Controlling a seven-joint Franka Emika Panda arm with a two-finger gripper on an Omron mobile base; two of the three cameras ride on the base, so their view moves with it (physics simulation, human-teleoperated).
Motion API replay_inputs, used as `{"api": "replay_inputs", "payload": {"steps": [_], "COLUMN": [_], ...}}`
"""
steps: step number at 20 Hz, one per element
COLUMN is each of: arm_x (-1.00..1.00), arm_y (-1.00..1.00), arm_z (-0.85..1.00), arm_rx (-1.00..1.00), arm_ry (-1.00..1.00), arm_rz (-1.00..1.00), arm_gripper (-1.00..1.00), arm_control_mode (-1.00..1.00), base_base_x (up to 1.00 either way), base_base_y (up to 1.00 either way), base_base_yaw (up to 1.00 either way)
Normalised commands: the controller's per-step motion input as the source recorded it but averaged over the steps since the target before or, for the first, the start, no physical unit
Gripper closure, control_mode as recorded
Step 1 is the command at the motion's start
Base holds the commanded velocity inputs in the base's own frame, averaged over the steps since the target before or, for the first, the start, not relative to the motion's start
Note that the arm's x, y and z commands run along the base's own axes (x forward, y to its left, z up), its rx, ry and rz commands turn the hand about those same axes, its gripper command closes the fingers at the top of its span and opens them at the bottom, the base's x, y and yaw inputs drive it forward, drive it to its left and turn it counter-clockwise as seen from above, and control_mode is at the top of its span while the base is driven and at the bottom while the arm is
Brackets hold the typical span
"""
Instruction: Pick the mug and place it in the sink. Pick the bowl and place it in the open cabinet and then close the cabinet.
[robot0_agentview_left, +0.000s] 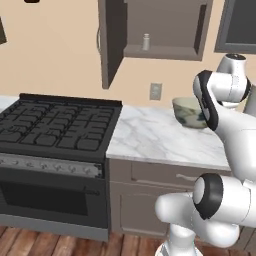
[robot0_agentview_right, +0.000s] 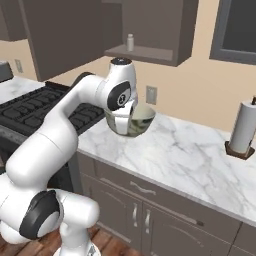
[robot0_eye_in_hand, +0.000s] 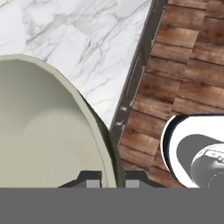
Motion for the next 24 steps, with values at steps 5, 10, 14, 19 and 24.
{"api": "replay_inputs", "payload": {"steps": [5, 10, 14, 19, 24], "arm_x": [0.0, 0.0, 0.0, 0.0, 0.0], "arm_y": [0.0, 0.0, 0.0, 0.0, 0.0], "arm_z": [0.0, 0.0, 0.0, 0.0, 0.0], "arm_rx": [0.0, 0.0, 0.0, 0.0, 0.0], "arm_ry": [0.0, 0.0, 0.0, 0.0, 0.0], "arm_rz": [0.0, 0.0, 0.0, 0.0, 0.0], "arm_gripper": [1.0, 1.0, 1.0, 1.0, 1.0], "arm_control_mode": [1.0, 1.0, 1.0, 1.0, 1.0], "base_base_x": [0.28, 0.4, 0.32, 0.33, 0.34], "base_base_y": [0.42, -0.11, -0.44, -0.41, -0.56], "base_base_yaw": [0.07, 0.16, 0.25, 0.29, 0.27]}}
